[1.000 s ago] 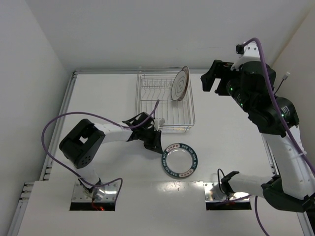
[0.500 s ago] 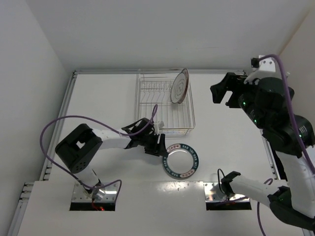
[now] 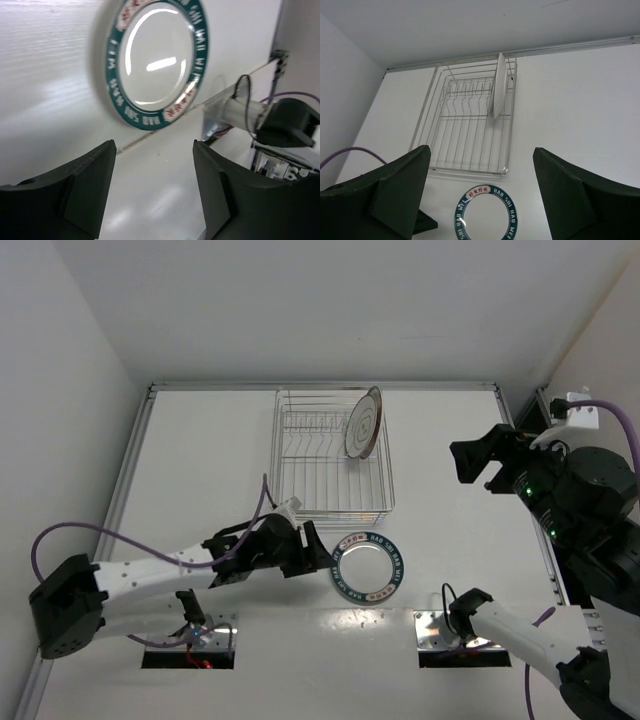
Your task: Load the plates into the dish rack
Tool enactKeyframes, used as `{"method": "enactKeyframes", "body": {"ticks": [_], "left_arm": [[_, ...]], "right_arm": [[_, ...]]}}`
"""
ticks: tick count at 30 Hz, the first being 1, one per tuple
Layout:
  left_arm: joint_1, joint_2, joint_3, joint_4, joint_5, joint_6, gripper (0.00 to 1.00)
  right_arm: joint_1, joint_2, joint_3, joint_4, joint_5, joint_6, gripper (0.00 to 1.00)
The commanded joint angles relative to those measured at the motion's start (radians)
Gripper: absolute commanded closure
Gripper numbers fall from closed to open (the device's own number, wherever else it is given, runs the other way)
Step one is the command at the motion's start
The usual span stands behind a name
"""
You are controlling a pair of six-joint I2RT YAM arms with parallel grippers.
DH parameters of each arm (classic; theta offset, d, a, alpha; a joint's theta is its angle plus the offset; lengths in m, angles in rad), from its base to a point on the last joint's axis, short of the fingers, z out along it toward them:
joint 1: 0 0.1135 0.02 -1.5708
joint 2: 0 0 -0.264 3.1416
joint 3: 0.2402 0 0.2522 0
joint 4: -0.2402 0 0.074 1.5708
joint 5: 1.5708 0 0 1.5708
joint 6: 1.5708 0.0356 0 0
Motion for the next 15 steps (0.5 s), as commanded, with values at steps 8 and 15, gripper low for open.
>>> {"method": "enactKeyframes", "body": {"ticks": [8, 15], "left_arm": [[-0.194, -0.192, -0.094, -0.032, -0.312, -0.353, 0.32], [-0.288, -0.169, -0.278, 0.190, -0.373, -0.643, 0.32]], "right_arm": [[-0.006, -0.036, -0.009, -0.042, -0.034, 0.025, 0.19], [0.003, -0.056, 0.014, -0.060, -0.034, 0.034, 0.19]]}}
